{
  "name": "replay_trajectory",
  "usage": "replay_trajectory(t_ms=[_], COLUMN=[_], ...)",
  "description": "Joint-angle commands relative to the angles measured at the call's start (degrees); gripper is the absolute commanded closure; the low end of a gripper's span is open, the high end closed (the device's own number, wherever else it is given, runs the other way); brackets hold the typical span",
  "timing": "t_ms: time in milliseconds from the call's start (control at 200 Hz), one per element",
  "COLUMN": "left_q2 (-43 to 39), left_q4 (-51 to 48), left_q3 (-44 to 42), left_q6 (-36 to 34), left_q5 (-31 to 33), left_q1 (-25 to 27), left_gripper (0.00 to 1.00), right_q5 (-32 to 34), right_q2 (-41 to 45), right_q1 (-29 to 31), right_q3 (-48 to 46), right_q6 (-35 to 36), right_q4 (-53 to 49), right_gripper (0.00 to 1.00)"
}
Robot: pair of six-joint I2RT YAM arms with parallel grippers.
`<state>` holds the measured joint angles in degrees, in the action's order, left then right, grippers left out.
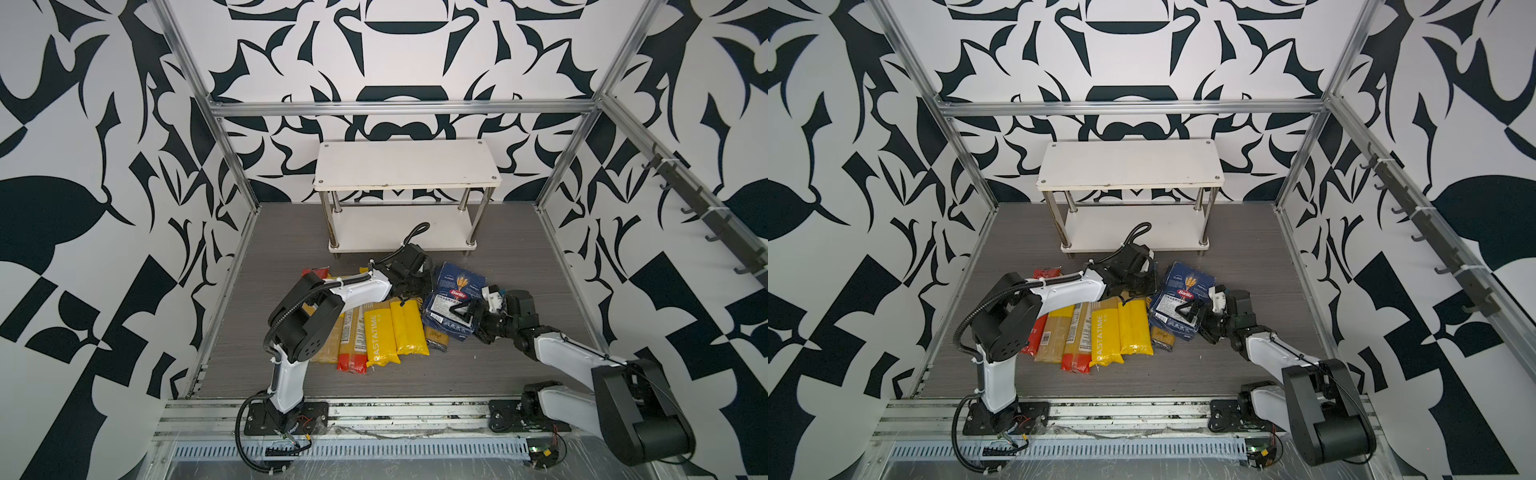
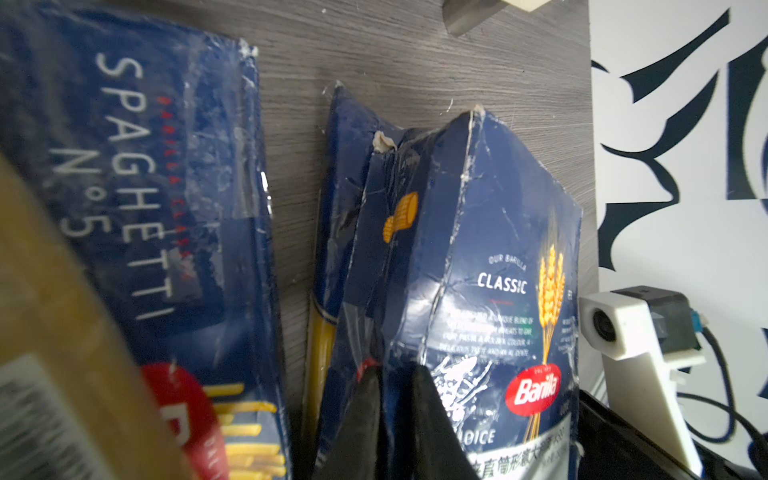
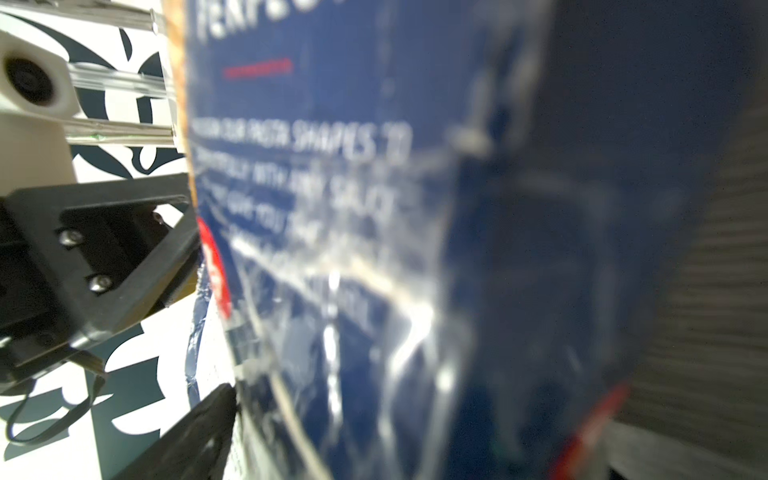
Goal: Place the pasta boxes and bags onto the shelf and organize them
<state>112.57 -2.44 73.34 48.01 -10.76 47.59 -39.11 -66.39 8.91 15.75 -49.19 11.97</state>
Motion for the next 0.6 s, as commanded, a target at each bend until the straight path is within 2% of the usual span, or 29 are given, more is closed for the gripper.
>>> replay_trajectory(t_ms=[0,150,435,545,595], left_q2=[6.48,5.21,3.45,3.03,2.37], left_q4=[-8.82,-8.2,-4.24,-3.63,-3.76], left_q3=[-5.34,-6.02,-7.22,-7.83,-8.42], left_q6=[1.99,2.06,4.06,4.15,4.14], left_q5=[-1.1,-1.72,-4.81,-5.32,-5.47], left_q1=[1.32,2.14,4.49,4.96,4.92], left_gripper=[0.84,0.84,0.82,0.78,0.73], right_q5=[-0.73,-1.15,-3.21,-3.92,-4.28], right_q2=[4.06,2.84,-3.6,-3.29,-2.46], right_q1=[0.94,0.95,0.94,0.98,0.95], right_q3=[3.57,5.97,4.09,5.28,5.76], right_q6=[0.46,0.39,-3.53,-3.91,-4.19], right_q4=[0.3,0.32,11.33,11.83,11.64], right_gripper=[0.02,0.03,0.11,0.26,0.3])
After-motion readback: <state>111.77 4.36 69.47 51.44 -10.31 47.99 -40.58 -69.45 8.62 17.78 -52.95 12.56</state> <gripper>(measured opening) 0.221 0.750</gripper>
